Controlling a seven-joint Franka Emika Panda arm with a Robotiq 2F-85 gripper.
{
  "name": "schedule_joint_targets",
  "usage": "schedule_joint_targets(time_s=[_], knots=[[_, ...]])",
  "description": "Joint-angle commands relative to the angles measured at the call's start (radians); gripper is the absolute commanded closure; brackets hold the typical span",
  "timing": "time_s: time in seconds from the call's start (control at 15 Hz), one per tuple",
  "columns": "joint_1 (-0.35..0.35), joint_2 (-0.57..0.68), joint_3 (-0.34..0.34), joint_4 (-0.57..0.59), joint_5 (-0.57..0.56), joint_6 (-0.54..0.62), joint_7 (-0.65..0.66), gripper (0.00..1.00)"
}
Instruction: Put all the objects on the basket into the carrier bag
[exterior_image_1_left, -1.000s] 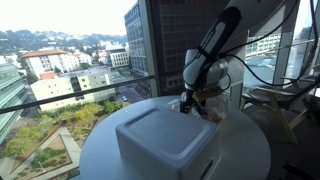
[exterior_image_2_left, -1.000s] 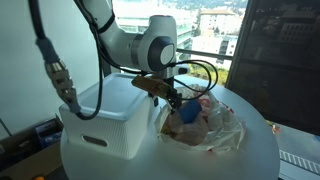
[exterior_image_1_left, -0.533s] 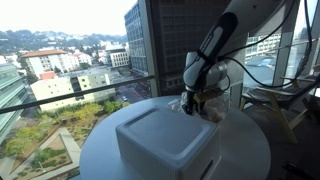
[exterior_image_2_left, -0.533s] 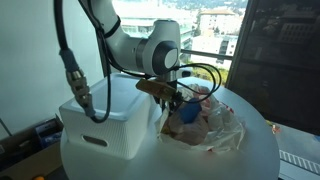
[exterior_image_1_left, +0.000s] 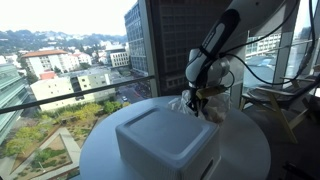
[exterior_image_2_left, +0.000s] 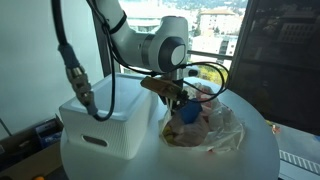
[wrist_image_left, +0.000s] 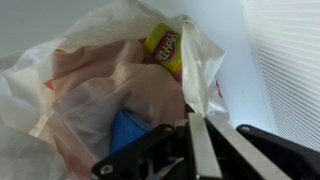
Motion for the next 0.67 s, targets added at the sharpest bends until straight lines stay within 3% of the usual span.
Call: schedule_joint_targets(time_s=[0.0,0.27,0.47,0.6], knots=[[0.045,-0.121,-0.029,0.008,-0.034,-0.097,0.075,0.97],[0.101,-0.249,-0.06,0.051,-0.207,-0.21,0.212,0.98],[0.107,-0.313,-0.04,0.099,-0.352,-0.293,0.295,0.99],[0.097,-0.31,-0.019,0.119,-0.38,-0.344,0.306,0.98]])
